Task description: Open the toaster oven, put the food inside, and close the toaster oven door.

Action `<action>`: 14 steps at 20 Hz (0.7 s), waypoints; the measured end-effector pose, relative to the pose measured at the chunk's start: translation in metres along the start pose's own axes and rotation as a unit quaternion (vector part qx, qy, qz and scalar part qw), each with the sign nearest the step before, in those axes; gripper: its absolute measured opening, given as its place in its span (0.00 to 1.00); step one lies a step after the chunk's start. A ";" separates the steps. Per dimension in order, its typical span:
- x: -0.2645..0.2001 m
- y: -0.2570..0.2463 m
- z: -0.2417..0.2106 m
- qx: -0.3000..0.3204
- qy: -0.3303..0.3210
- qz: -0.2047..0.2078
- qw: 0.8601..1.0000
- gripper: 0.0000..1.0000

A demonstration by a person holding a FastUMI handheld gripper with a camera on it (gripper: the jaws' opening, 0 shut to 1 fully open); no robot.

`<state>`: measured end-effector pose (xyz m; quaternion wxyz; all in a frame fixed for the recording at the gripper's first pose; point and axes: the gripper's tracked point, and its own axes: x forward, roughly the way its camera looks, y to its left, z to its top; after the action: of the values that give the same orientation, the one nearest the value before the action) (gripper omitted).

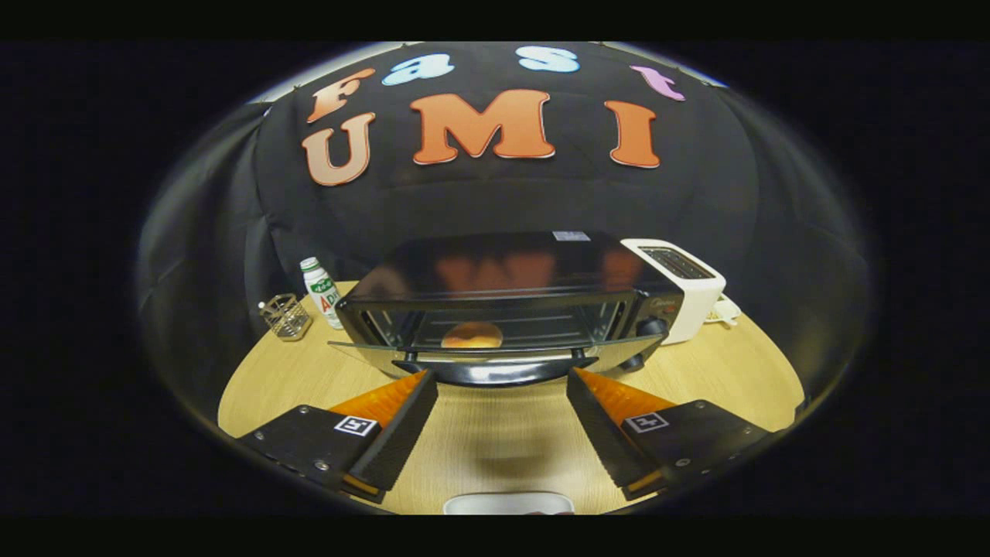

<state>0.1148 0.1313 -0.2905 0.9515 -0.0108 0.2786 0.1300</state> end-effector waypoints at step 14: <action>0.021 0.005 0.037 0.011 -0.019 0.002 1.000 1.00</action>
<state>0.1494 0.1449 -0.2703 0.9565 0.0023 0.2616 0.1292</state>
